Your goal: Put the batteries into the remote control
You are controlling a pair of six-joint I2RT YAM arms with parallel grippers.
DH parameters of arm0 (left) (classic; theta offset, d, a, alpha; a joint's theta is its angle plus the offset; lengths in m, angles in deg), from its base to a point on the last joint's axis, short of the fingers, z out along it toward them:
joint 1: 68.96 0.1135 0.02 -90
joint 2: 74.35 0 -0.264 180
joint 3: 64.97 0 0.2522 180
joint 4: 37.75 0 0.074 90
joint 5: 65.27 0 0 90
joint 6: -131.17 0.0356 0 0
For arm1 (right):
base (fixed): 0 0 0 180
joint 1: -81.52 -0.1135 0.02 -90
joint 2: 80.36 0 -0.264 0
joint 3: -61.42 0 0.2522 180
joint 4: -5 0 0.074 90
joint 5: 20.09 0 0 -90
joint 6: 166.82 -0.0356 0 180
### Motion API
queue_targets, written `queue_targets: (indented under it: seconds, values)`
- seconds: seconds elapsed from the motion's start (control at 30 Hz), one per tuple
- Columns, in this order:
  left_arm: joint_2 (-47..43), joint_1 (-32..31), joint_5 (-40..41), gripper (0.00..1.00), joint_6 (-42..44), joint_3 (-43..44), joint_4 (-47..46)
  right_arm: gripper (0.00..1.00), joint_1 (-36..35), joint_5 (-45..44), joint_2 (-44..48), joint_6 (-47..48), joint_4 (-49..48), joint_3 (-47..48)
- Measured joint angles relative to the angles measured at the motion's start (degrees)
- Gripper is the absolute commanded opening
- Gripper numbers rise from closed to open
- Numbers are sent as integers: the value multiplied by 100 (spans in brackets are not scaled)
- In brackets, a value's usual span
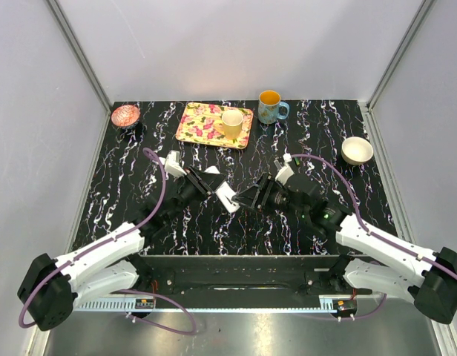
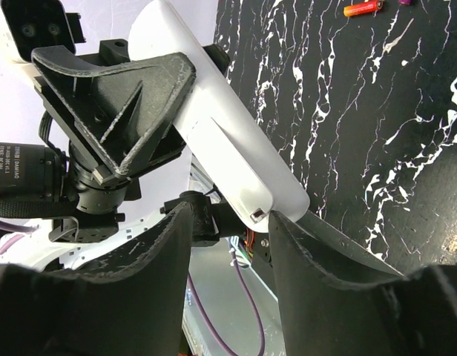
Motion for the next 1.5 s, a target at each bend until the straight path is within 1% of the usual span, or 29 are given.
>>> queue_targets:
  seconds: [0.27,0.4,0.53,0.77,0.97,1.03,1.2,1.33,1.5]
  values:
    - [44,13,2,0,-35,0,-7,65,0,2,-2,61,160,127]
    - [74,46,2,0,-52,0,-20,69,0,2,-4,232,518,369]
    - [111,83,-7,0,-101,0,-76,70,0,0,-17,516,1027,654]
    - [179,240,-219,0,-282,-7,-343,69,0,-317,-20,1517,2448,1322]
    - [304,321,-599,0,-398,-52,-468,70,0,-568,-63,2555,3193,2203]
    - [330,321,-717,0,-413,-52,-483,70,0,-599,-201,2920,3425,2588]
    - [457,354,-1034,0,-492,-52,-568,72,-44,-660,-920,3694,4041,3521]
    - [575,361,-1209,0,-549,-52,-568,72,-184,-769,-1335,4096,4476,3770]
    - [684,378,-1325,0,-553,-52,-566,70,-422,-822,-1694,4312,4743,3851]
